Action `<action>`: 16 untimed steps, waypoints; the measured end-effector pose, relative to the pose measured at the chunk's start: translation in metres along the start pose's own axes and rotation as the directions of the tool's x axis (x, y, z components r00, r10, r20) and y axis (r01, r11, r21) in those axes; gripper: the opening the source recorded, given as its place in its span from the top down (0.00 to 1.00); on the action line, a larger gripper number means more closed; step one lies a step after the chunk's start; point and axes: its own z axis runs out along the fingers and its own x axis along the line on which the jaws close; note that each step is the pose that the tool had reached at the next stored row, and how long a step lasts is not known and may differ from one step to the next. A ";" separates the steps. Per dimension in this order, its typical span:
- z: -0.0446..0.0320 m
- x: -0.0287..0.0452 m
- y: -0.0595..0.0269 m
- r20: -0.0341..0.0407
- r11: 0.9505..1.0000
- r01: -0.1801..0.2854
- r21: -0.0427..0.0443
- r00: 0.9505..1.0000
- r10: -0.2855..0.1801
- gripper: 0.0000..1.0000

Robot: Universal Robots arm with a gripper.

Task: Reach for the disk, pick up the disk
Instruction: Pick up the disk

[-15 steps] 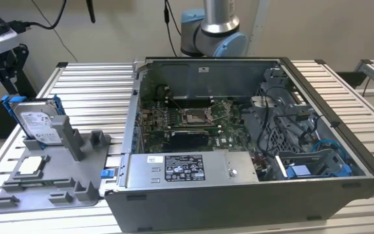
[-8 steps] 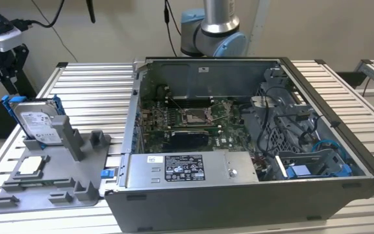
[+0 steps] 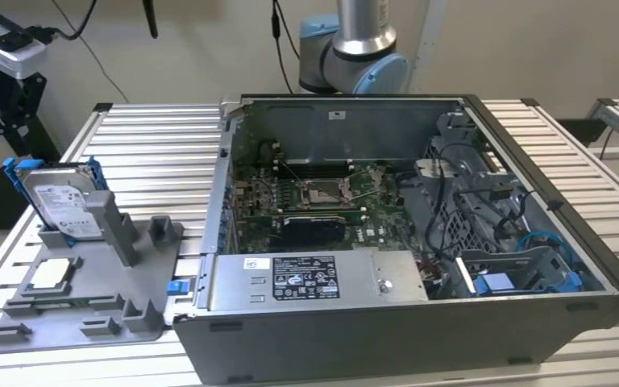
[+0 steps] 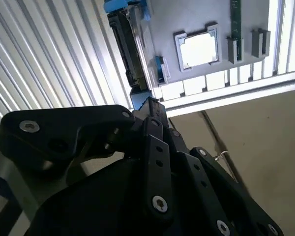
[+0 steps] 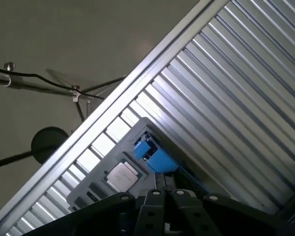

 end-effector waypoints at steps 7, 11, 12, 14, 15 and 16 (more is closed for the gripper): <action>0.0001 0.0000 0.0000 -0.001 0.992 0.127 0.001 0.992 -0.127 1.00; 0.0002 -0.0001 0.0000 -0.001 0.980 0.200 0.003 0.980 -0.200 1.00; 0.0002 -0.0001 0.0000 -0.001 0.976 0.217 0.004 0.976 -0.217 1.00; 0.0002 0.0000 0.0000 0.000 0.968 0.252 0.005 0.968 -0.252 1.00; 0.0003 0.0000 0.0000 0.000 0.963 0.270 0.006 0.963 -0.270 1.00; 0.0004 0.0000 0.0000 0.000 0.958 0.287 0.006 0.958 -0.287 1.00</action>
